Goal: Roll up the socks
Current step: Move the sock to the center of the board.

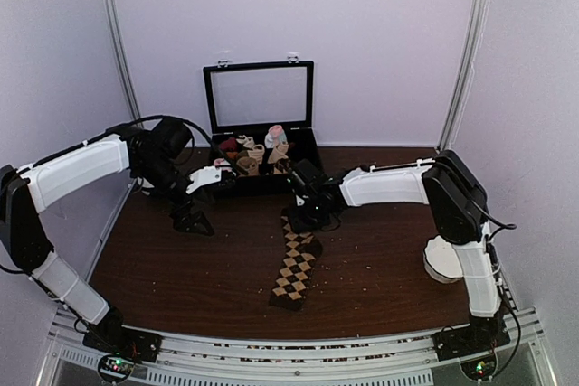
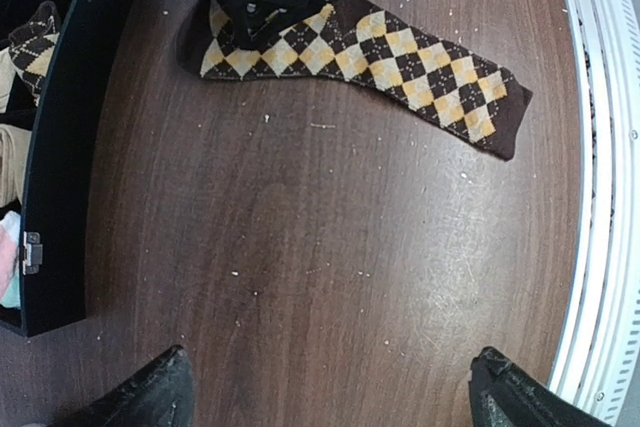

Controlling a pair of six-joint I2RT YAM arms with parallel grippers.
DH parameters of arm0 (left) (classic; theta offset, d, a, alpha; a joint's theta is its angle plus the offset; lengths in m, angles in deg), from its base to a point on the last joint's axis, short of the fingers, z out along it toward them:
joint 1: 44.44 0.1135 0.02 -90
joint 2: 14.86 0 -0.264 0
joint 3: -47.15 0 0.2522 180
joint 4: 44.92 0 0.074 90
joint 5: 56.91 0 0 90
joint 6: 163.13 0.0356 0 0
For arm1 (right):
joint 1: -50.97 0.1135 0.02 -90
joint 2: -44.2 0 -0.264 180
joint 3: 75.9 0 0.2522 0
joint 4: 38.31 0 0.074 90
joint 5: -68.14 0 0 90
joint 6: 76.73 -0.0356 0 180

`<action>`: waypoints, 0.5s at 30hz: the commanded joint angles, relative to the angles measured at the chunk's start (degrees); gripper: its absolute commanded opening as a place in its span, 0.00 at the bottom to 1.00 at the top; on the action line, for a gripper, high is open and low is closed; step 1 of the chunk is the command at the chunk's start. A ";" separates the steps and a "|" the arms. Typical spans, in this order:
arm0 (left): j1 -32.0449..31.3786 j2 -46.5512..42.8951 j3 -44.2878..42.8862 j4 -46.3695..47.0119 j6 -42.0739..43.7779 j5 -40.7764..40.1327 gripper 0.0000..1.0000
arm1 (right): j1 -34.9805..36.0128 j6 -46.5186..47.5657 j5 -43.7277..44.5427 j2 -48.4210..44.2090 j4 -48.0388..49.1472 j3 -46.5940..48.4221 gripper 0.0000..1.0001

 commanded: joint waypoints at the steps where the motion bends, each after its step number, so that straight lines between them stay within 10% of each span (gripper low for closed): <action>1: -0.35 -0.65 0.72 0.25 -0.59 -0.64 0.98 | 1.04 -0.18 1.06 2.05 -4.44 5.53 0.27; 10: -0.36 0.91 -1.30 -0.74 -2.93 -2.40 0.98 | 1.31 5.34 1.50 -0.46 -4.21 8.35 0.37; 15: -0.29 1.65 -2.97 -2.33 -3.30 -0.19 0.98 | 6.85 12.38 8.79 -16.40 11.98 -13.99 0.57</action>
